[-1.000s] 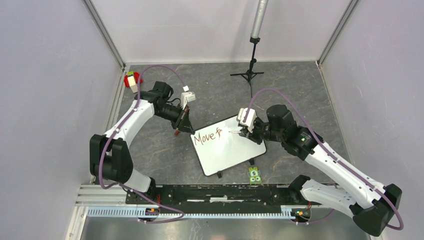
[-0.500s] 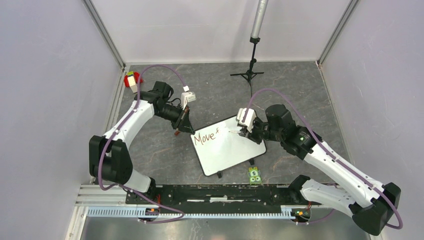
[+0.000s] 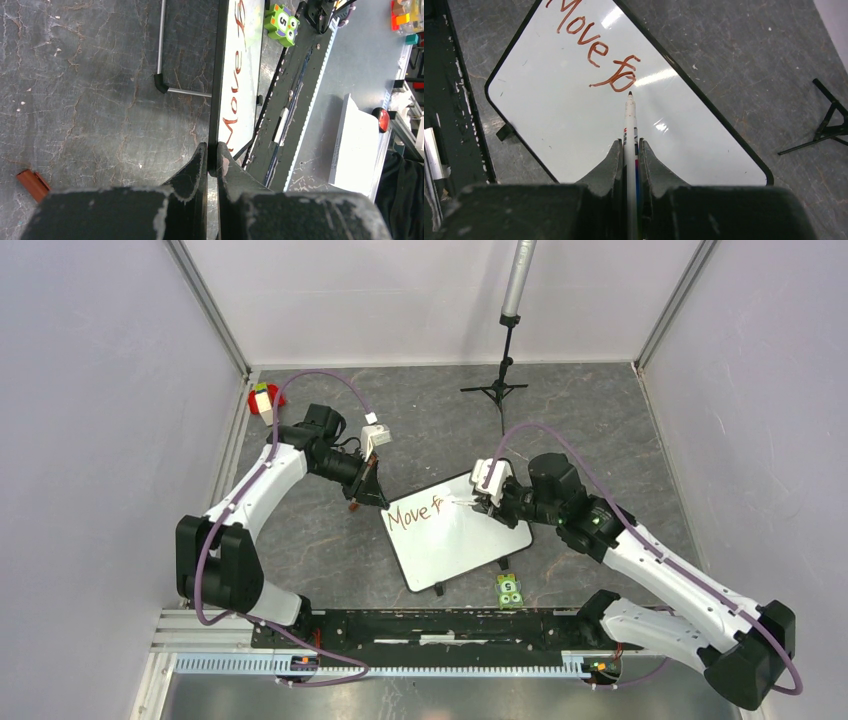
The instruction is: Write a sentence on the whiteboard
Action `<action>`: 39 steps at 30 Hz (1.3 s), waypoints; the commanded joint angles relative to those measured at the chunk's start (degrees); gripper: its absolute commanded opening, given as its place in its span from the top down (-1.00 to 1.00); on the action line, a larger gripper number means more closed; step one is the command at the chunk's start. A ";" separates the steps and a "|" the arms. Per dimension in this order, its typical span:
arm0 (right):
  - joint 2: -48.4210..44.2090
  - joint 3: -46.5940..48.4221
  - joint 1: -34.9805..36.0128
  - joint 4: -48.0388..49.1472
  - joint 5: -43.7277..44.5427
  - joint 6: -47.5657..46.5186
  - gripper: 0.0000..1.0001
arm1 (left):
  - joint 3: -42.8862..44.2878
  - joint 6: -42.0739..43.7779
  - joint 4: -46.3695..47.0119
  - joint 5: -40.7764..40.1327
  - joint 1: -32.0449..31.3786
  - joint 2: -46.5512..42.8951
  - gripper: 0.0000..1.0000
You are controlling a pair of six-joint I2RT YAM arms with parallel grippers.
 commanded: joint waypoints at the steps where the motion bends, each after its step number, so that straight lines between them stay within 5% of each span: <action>1: 0.02 -0.82 0.08 7.21 1.74 -0.15 1.00 | -2.10 0.96 -2.97 -4.40 -0.86 -0.76 0.95; 39: 6.12 0.35 1.89 8.84 4.52 -0.94 1.00 | 0.89 0.80 -2.97 -6.71 -4.17 1.76 0.95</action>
